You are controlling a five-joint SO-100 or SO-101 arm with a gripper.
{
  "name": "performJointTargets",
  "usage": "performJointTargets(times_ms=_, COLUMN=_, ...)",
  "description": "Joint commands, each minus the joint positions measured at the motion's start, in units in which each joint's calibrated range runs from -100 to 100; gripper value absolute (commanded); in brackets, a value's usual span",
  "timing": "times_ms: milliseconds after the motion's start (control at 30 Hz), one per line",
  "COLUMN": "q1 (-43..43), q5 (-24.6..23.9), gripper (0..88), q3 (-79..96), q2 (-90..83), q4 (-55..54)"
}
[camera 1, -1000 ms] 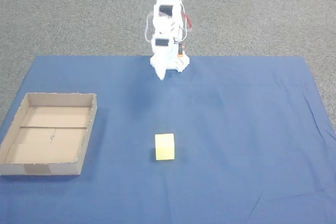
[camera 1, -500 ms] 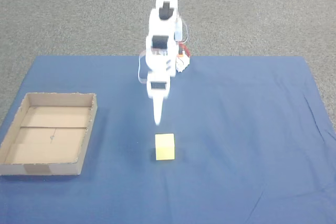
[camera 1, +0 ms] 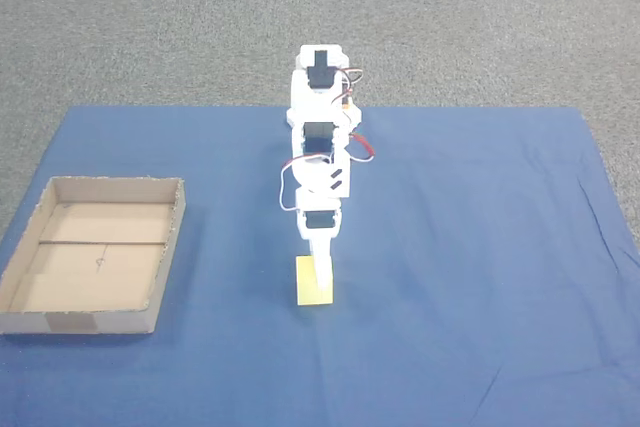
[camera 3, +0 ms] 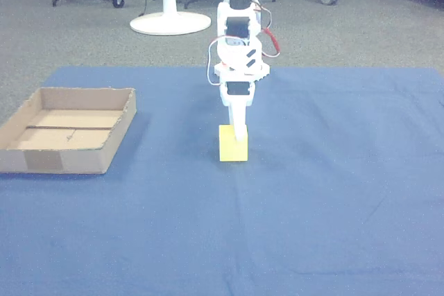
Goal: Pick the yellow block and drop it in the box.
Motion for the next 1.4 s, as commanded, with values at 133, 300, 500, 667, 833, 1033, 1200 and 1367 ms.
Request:
performJointTargets(times_ms=133, q1=2.2, q5=-0.2, gripper=43.6, q3=-4.4, q2=0.1, q4=-0.3)
performJointTargets(times_ms=300, q1=3.6, q5=-1.1, gripper=37.9, q3=-4.1, q2=0.0, q4=-0.9)
performJointTargets(times_ms=500, q1=1.8, q5=-0.3, gripper=36.8, q3=-6.3, q2=2.5, q4=-1.5)
performJointTargets(times_ms=667, q1=0.7, q5=0.4, gripper=30.7, q3=-8.9, q2=4.9, q4=-1.3)
performJointTargets(times_ms=833, q1=0.7, q5=0.8, gripper=23.2, q3=-7.5, q2=2.9, q4=-0.5)
performJointTargets(times_ms=1033, q1=2.0, q5=0.2, gripper=21.5, q3=-1.1, q2=-13.3, q4=3.0)
performJointTargets(times_ms=1200, q1=9.0, q5=0.9, gripper=21.5, q3=-0.8, q2=-36.6, q4=8.6)
performJointTargets(times_ms=1367, q1=31.6, q5=2.4, gripper=22.9, q3=0.8, q2=-47.8, q4=1.5)
